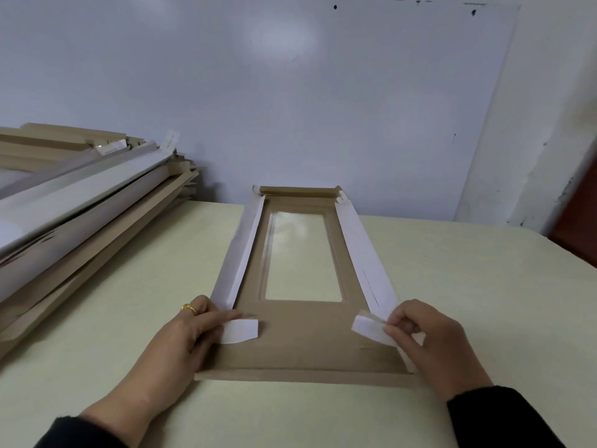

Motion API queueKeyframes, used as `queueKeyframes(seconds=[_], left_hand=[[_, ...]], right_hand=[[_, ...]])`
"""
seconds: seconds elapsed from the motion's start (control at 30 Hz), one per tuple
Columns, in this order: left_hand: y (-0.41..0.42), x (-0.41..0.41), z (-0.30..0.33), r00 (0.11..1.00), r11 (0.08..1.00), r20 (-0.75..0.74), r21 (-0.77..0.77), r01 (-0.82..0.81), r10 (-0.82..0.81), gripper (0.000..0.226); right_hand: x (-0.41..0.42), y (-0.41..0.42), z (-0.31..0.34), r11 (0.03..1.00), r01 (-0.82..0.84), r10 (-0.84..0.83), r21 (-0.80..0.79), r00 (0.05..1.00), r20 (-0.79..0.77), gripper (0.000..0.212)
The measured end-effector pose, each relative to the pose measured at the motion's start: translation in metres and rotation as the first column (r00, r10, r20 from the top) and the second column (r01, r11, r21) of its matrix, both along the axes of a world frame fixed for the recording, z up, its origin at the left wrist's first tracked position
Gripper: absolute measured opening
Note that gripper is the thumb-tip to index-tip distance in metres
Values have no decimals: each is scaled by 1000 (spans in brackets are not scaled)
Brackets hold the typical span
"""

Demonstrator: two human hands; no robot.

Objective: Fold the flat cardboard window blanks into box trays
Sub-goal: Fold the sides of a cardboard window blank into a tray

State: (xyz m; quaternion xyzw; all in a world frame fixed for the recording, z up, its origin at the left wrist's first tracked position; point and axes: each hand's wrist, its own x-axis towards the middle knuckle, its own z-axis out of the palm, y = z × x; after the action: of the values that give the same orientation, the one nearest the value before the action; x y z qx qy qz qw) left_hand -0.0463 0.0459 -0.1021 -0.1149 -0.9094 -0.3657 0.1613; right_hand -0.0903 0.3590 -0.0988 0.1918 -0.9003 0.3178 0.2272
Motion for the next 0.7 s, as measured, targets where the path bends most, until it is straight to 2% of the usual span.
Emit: queueKeyframes(seconds=[0.07, 0.17, 0.2, 0.27, 0.37, 0.43, 0.47, 0.5, 0.6, 0.7], left_hand=[[0, 0, -1, 999, 999, -12, 36, -40, 41, 48], [-2, 0, -1, 997, 996, -6, 61, -72, 73, 40], [-2, 1, 0, 997, 996, -5, 57, -74, 75, 40], [-2, 4, 3, 997, 995, -7, 67, -76, 76, 41], [-4, 8, 6, 996, 990, -3, 111, -84, 85, 48], [-8, 11, 6, 998, 989, 11, 130, -64, 63, 51], [-10, 11, 6, 998, 990, 21, 133, -54, 52, 55], [-11, 12, 6, 999, 990, 29, 134, -44, 41, 60], [-17, 11, 3, 998, 994, 55, 112, -18, 12, 78], [-26, 10, 1, 994, 995, 100, 94, 27, -37, 91]], right_hand=[[1, -4, 0, 986, -12, 28, 169, 995, -96, 25], [7, -2, 3, 967, -24, 63, 253, 987, -148, 20], [11, -1, 4, 963, -37, 80, 267, 985, -154, 24], [16, 2, 7, 955, -84, 127, 284, 982, -139, 47], [18, 16, 6, 910, -128, 170, 394, 983, -74, 79], [18, 27, 2, 885, -242, 222, 397, 970, 96, 91], [19, 29, 0, 883, -301, 240, 359, 949, 206, 88], [20, 28, 1, 886, -320, 247, 336, 938, 243, 85], [19, 23, -2, 906, -202, 190, 372, 979, 69, 73], [17, 16, -3, 940, -155, 177, 304, 983, -44, 60]])
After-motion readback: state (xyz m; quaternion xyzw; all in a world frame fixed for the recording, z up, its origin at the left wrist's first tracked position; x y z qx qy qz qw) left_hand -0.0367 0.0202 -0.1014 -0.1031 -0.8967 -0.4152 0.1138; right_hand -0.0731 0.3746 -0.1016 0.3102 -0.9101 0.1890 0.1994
